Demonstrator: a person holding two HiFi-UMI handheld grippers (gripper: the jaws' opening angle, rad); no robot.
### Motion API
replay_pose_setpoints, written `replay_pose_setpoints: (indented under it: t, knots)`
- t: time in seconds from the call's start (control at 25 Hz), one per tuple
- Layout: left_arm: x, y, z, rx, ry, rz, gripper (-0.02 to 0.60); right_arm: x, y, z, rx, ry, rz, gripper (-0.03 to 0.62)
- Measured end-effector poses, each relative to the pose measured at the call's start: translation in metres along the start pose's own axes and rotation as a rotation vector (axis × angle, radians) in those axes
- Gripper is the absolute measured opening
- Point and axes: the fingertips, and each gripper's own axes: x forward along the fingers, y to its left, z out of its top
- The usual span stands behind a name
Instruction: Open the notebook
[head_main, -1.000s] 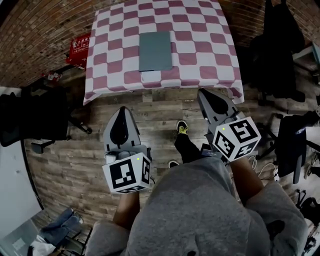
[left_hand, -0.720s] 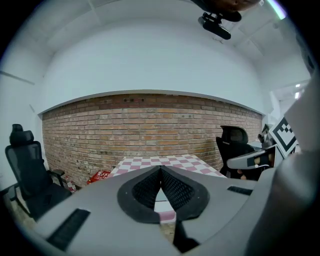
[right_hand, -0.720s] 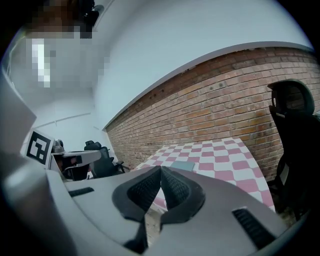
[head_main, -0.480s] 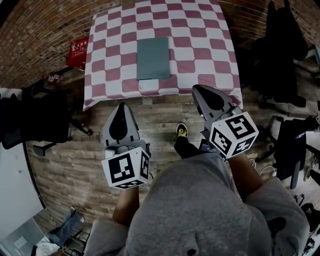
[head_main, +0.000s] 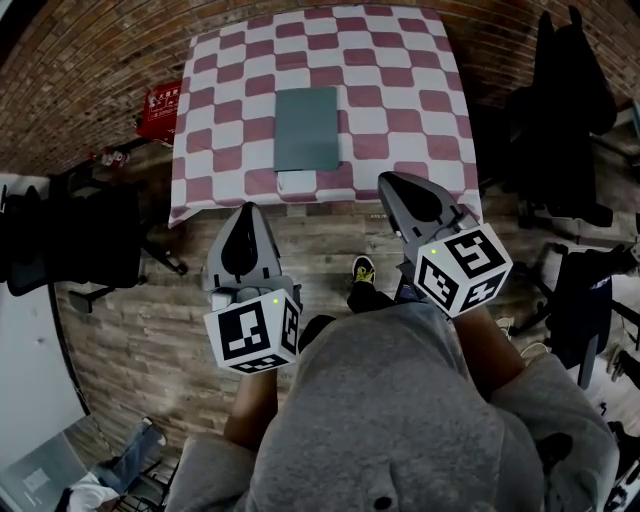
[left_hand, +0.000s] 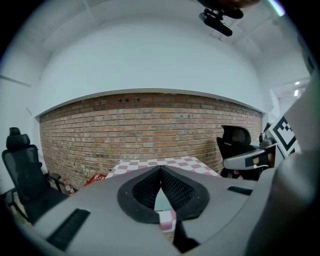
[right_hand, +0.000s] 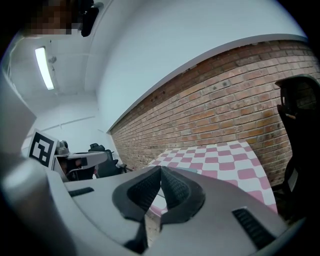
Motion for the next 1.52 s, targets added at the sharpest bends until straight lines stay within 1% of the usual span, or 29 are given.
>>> replay_pose_setpoints:
  t: [0.24, 0.72, 0.88, 1.12, 1.52]
  knots:
    - [0.000, -0.008, 0.013, 0.017, -0.020, -0.005, 0.009, 0.000, -0.002, 0.011, -0.003, -0.026, 0.017, 0.026]
    - [0.015, -0.030, 0.022, 0.045, -0.026, -0.041, 0.009, -0.002, -0.016, 0.018, 0.006, -0.041, 0.028, 0.026]
    - [0.021, -0.024, 0.022, 0.060, -0.017, -0.041, 0.009, 0.005, -0.018, 0.018, 0.015, -0.033, 0.028, 0.026]
    - [0.039, -0.011, 0.016, 0.058, 0.011, -0.046, 0.009, 0.024, -0.022, 0.016, 0.033, -0.010, 0.022, 0.026]
    - [0.087, 0.011, -0.006, 0.033, 0.081, -0.074, 0.009, 0.065, -0.052, -0.001, 0.134, 0.047, -0.036, 0.028]
